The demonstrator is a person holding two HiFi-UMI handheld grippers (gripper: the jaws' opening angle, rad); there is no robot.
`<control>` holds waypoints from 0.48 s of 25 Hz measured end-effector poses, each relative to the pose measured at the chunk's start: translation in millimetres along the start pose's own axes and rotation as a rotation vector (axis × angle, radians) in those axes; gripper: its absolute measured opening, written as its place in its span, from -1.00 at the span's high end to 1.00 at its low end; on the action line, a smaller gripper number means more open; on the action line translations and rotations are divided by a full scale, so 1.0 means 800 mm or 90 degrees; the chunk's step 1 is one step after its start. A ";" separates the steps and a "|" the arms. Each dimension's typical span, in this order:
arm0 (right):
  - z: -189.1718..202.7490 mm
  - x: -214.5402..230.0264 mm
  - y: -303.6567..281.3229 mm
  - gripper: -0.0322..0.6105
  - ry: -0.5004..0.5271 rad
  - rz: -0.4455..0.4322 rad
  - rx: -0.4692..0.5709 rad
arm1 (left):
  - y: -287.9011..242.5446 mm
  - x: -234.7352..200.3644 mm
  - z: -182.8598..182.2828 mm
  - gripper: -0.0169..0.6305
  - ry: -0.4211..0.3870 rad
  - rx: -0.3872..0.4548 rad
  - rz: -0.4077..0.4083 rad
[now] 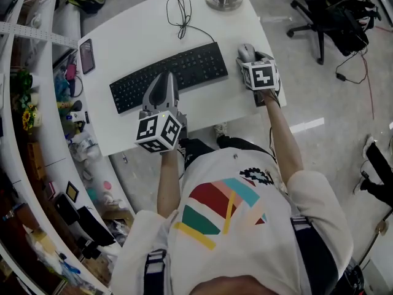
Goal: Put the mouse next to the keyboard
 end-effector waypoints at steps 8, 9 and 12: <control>0.005 0.007 -0.003 -0.02 -0.021 0.001 -0.011 | 0.000 -0.003 0.003 0.64 0.007 -0.005 -0.003; 0.007 0.007 -0.003 -0.02 -0.025 -0.002 -0.013 | 0.000 -0.003 0.003 0.64 0.008 -0.006 -0.003; 0.009 0.003 -0.007 -0.02 -0.034 -0.022 -0.018 | -0.001 -0.003 0.004 0.64 0.008 -0.009 -0.003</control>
Point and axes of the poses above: the fingertips, and each gripper's own axes: y backward along the fingers, x to its right, z out of its underside, the point moved 8 cm from there along y, backward along the fingers, and after that the axes turned 15 degrees about -x, right-handed, at the moved point
